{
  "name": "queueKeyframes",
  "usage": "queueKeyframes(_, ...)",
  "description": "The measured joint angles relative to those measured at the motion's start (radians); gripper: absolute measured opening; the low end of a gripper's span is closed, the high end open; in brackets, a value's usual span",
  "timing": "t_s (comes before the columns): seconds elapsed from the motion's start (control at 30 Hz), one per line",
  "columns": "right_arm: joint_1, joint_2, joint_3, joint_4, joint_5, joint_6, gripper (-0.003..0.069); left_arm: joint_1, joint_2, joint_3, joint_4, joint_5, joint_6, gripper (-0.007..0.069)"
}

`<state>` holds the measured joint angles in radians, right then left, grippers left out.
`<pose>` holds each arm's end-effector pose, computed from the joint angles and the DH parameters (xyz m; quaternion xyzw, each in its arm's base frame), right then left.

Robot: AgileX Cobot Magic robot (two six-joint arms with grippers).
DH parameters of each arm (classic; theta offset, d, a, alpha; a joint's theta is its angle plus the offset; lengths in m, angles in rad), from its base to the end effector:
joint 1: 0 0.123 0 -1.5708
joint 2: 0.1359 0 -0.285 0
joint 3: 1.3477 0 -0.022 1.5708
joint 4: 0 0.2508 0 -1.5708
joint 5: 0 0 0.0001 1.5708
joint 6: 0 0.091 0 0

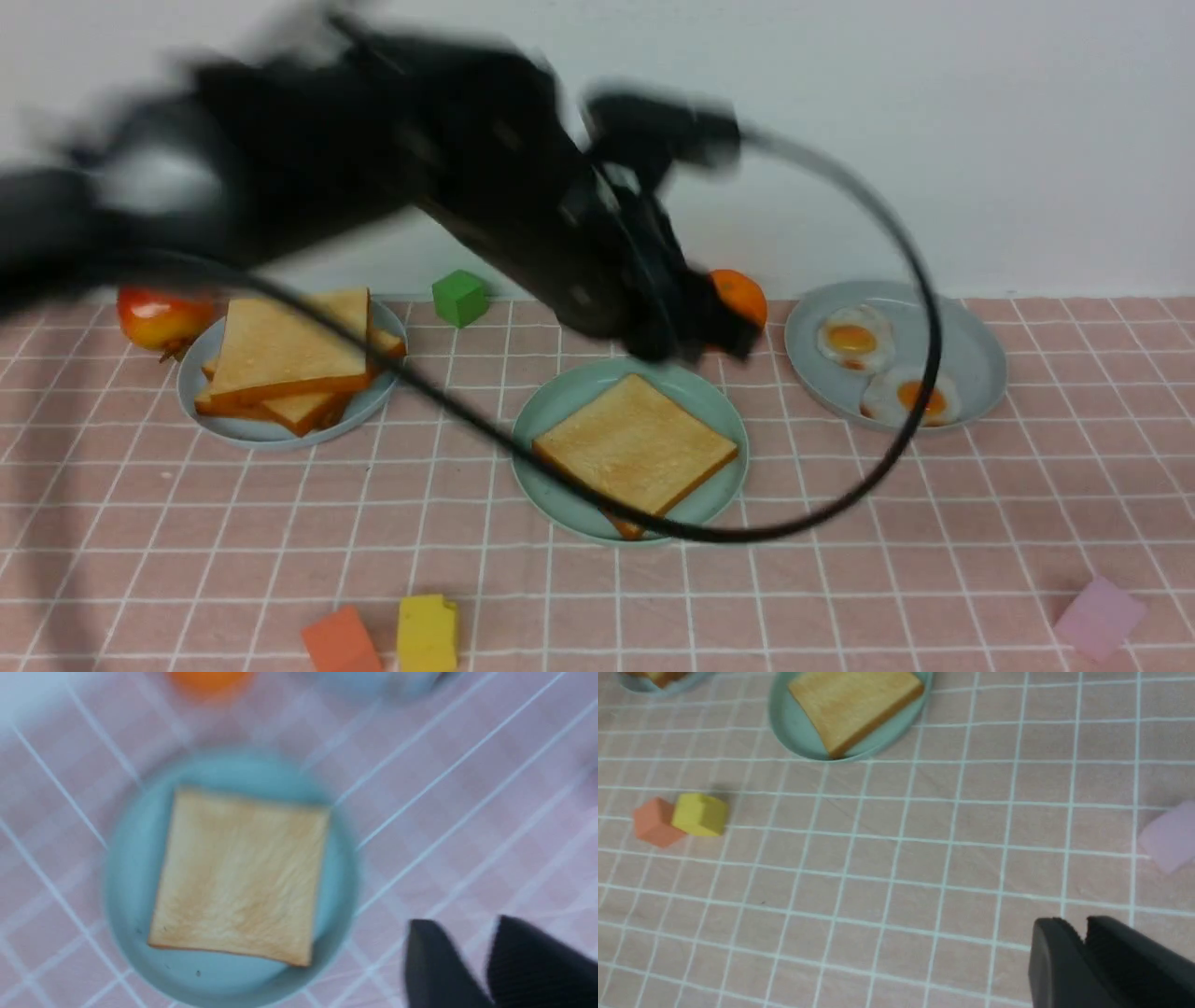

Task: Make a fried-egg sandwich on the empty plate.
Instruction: Use the right arm to grab a fried egg

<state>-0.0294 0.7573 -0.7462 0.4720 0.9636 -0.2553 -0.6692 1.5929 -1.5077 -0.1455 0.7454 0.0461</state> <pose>0.1274 0.0303 0.3236 -0.0423 0.9172 0.1771 0.3545 0.2788 -0.2319 0.3659 0.2924 0.8656 -0.1863 0.3612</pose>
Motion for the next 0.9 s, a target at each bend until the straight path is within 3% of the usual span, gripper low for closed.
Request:
queueKeyframes(0.1,0.0,0.134,-0.077,0.001,-0.047,-0.015,0.012,0.0,-0.191,0.091,-0.012,0.004,0.0,-0.0011)
queueKeyframes(0.3,0.011,0.457,-0.286,0.026,-0.112,-0.057,0.0122,0.0,-0.556,0.399,-0.053,0.023,-0.003,-0.0013)
queueKeyframes(0.43,0.077,0.688,-0.441,0.004,-0.122,-0.074,0.0122,0.0,-0.764,0.612,-0.055,-0.001,-0.004,-0.0013)
queueKeyframes(0.67,0.179,1.03,-0.745,-0.26,-0.108,-0.191,0.0134,0.0,-0.924,0.741,-0.055,-0.059,-0.005,-0.0013)
queueKeyframes(0.77,0.179,1.136,-0.833,-0.323,-0.102,-0.248,0.0167,0.0,-0.927,0.743,-0.055,-0.059,-0.005,-0.0013)
queueKeyframes(0.87,0.171,1.263,-0.939,-0.338,-0.088,-0.33,0.026,0.0,-0.927,0.745,-0.054,-0.059,-0.004,-0.0013)
queueKeyframes(0.9,0.169,1.328,-1.001,-0.343,-0.067,-0.378,0.0327,0.0,-0.927,0.745,-0.052,-0.059,-0.003,-0.0013)
